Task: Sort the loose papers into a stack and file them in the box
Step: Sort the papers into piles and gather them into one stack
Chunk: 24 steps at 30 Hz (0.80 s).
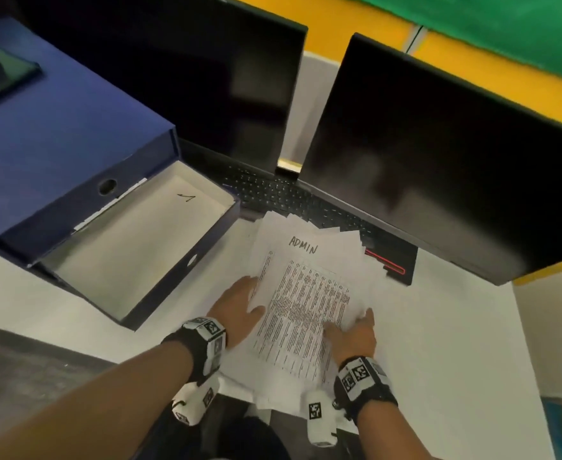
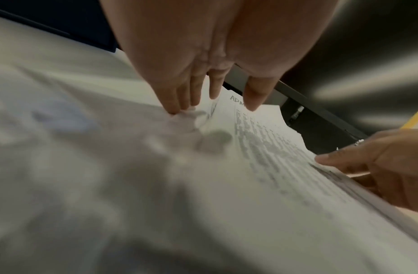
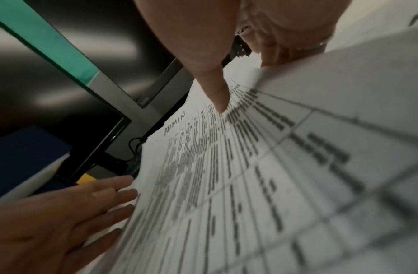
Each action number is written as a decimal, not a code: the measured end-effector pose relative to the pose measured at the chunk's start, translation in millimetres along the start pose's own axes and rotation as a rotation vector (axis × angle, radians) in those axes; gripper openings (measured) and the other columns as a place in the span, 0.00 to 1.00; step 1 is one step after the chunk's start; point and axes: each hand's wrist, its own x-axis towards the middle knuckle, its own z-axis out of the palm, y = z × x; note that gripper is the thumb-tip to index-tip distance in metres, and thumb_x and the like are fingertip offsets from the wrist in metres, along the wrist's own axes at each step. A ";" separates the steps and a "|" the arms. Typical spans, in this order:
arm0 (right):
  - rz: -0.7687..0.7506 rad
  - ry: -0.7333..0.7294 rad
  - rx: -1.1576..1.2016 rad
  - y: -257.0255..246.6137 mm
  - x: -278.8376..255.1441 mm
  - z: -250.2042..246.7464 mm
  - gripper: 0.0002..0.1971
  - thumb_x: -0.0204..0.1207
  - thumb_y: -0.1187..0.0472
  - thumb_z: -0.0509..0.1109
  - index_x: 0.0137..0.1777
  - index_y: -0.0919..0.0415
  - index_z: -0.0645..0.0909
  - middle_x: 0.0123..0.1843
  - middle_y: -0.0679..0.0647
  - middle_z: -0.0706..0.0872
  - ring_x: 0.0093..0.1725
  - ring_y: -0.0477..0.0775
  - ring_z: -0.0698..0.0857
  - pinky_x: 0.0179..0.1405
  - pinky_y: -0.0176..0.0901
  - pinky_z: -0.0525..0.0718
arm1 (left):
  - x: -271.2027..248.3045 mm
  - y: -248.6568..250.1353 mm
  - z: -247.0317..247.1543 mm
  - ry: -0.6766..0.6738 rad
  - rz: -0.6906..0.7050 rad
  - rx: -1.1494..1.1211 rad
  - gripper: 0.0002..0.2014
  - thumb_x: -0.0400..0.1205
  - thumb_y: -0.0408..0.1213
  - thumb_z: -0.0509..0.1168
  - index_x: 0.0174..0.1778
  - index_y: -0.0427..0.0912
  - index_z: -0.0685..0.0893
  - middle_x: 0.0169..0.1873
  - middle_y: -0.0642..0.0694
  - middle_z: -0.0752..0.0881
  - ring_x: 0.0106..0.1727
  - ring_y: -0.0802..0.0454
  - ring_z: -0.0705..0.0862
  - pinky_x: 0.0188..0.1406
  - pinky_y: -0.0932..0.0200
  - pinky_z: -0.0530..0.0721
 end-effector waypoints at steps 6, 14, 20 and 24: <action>-0.042 -0.050 -0.028 -27.8 -18.3 12.2 0.29 0.81 0.64 0.71 0.81 0.64 0.66 0.74 0.60 0.78 0.69 0.61 0.80 0.63 0.42 0.77 | 8.1 10.9 -17.6 0.061 -0.231 -0.315 0.37 0.84 0.42 0.66 0.86 0.43 0.54 0.81 0.45 0.64 0.79 0.45 0.69 0.79 0.51 0.68; -0.189 -0.153 0.356 -25.4 -12.3 -14.8 0.19 0.76 0.71 0.75 0.65 0.58 0.78 0.57 0.53 0.89 0.54 0.51 0.89 0.53 0.40 0.87 | -0.2 12.1 -26.3 0.141 -0.199 -0.446 0.14 0.82 0.40 0.69 0.63 0.42 0.81 0.57 0.49 0.88 0.59 0.48 0.86 0.63 0.52 0.84; -0.158 -0.022 -0.401 -15.7 14.6 -19.0 0.47 0.73 0.35 0.71 0.86 0.55 0.55 0.86 0.57 0.59 0.82 0.66 0.62 0.79 0.65 0.63 | -7.0 47.6 -48.8 0.351 -0.115 -0.266 0.04 0.88 0.37 0.60 0.52 0.52 0.72 0.39 0.53 0.79 0.34 0.61 0.78 0.27 0.69 0.72; -0.172 -0.113 -0.709 -4.3 11.9 -8.6 0.53 0.70 0.27 0.64 0.87 0.49 0.43 0.86 0.54 0.53 0.82 0.67 0.60 0.75 0.70 0.64 | -8.3 56.8 -65.6 0.379 -0.073 -0.189 0.05 0.87 0.36 0.61 0.56 0.51 0.76 0.43 0.46 0.84 0.37 0.55 0.81 0.29 0.64 0.74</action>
